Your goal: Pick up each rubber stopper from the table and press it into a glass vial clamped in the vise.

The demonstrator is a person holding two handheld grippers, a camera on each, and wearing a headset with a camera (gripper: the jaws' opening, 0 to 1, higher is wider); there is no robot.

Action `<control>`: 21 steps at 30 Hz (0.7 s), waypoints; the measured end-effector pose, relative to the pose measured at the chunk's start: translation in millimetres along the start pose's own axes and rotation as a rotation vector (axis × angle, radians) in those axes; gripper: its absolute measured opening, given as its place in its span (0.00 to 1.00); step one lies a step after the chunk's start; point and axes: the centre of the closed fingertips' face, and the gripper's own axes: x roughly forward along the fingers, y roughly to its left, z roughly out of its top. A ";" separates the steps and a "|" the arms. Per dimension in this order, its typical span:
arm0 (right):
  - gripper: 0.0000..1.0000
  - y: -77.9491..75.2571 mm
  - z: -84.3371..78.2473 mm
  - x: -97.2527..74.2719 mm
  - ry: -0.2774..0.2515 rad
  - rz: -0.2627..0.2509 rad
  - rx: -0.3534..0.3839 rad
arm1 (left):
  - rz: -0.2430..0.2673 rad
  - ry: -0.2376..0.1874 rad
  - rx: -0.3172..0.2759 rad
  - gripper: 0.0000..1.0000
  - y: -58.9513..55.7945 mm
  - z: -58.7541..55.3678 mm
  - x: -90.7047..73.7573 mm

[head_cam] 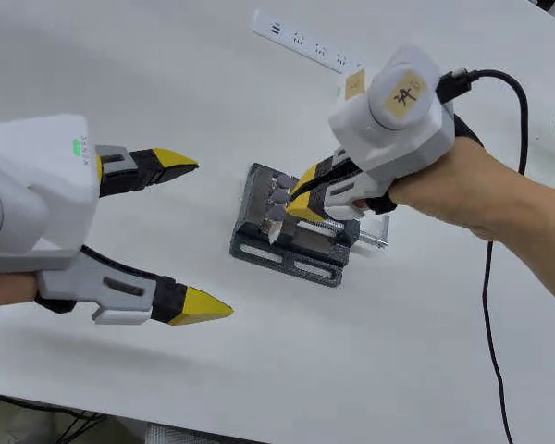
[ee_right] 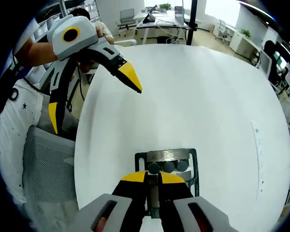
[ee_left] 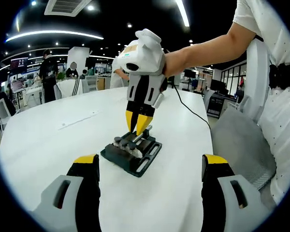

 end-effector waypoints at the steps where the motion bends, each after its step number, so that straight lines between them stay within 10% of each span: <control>1: 0.05 1.0 -1.5 -3.8 -0.022 -0.009 0.021 | -0.002 0.004 0.005 0.86 -0.8 0.2 -0.2; 21: 0.34 27.1 -63.4 -44.7 -0.289 -0.132 0.288 | -0.016 0.053 0.025 0.99 -2.5 -0.6 -3.5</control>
